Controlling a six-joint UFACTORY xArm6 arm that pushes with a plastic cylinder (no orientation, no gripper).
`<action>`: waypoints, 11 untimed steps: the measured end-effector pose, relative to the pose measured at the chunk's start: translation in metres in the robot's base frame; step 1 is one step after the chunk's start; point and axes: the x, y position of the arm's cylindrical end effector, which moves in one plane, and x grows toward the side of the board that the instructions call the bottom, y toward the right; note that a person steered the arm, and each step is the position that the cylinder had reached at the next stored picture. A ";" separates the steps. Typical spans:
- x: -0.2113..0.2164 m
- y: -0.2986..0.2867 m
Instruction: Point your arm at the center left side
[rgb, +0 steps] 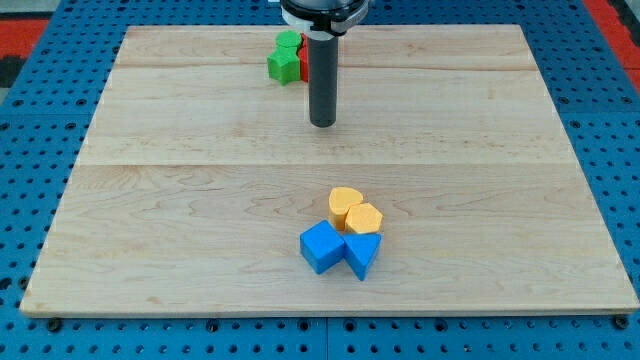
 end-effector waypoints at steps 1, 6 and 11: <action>-0.011 -0.011; -0.033 -0.105; 0.049 -0.175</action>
